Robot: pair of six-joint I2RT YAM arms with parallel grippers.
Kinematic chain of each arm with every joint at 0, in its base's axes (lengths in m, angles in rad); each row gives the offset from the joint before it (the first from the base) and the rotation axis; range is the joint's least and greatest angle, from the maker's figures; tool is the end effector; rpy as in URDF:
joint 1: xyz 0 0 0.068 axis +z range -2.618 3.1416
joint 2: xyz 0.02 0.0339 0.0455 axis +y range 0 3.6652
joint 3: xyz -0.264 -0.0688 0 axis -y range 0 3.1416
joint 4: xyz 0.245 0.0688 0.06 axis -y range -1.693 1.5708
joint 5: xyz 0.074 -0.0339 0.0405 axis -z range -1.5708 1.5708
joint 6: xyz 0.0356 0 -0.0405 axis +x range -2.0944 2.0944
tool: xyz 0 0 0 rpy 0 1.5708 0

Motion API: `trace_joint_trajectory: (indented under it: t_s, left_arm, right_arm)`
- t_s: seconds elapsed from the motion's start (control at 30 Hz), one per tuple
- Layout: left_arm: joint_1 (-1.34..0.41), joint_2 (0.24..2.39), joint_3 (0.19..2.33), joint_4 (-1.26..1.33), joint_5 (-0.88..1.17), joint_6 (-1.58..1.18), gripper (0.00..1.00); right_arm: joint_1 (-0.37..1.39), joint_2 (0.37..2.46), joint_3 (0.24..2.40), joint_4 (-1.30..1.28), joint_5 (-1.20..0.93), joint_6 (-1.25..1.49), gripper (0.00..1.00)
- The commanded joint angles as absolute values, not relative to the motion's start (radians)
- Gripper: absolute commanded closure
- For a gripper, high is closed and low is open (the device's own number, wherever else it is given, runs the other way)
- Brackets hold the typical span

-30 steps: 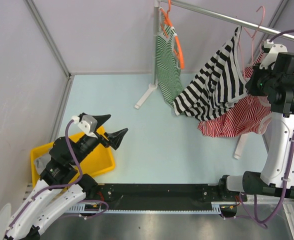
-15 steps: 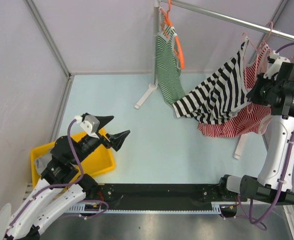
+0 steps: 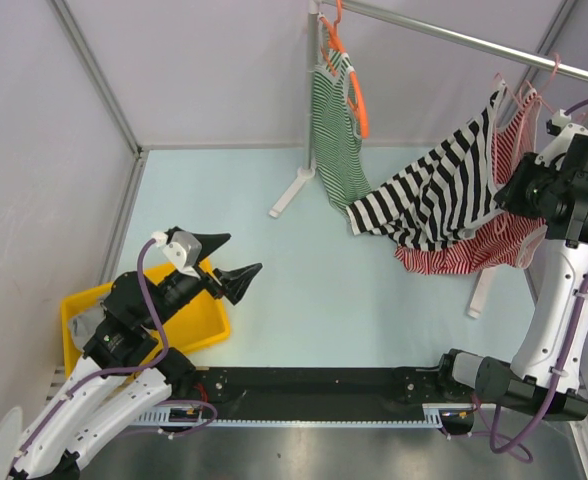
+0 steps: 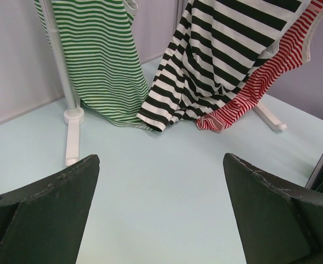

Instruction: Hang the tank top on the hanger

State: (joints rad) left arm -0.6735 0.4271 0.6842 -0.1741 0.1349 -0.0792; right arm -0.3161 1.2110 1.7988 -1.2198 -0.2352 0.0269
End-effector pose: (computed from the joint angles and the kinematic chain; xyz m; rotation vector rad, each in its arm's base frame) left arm 0.0832 -0.0725 0.3522 0.5536 1.4255 -0.7049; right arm 0.1787 -0.0497 0.4822 0.2434 2.1708 0.0956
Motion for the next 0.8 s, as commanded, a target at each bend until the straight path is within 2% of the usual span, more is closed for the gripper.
trace_joint_trajectory:
  t_s: [0.0, 0.07, 0.13, 0.17, 0.37, 0.53, 0.77]
  left_arm:
    - [-0.672, 0.426, 0.687, -0.161, 0.143, -0.097, 0.01]
    - [-0.672, 0.426, 0.687, -0.163, 0.144, -0.097, 0.01]
    - [-0.672, 0.425, 0.687, -0.161, 0.140, -0.098, 0.01]
    - [-0.670, 0.423, 0.687, -0.161, 0.137, -0.098, 0.01]
    - [-0.672, 0.416, 0.684, -0.161, 0.129, -0.100, 0.01]
    - [-0.672, 0.416, 0.683, -0.161, 0.117, -0.106, 0.01]
    - [-0.644, 0.573, 0.762, -0.221, 0.015, -0.159, 0.00]
  right_arm:
    - [-0.324, 1.177, 1.802, -1.150, -0.235, 0.044, 0.65]
    - [-0.324, 1.166, 1.802, -1.154, -0.236, 0.044, 0.46]
    - [-0.324, 1.158, 1.805, -1.155, -0.232, 0.044, 0.36]
    - [-0.324, 1.155, 1.815, -1.158, -0.230, 0.046, 0.26]
    - [-0.322, 1.108, 1.838, -1.152, -0.195, 0.063, 0.05]
    - [-0.322, 1.031, 1.862, -1.077, -0.129, 0.066, 0.04]
    - [-0.241, 0.959, 1.752, -0.858, -0.543, 0.043, 0.04]
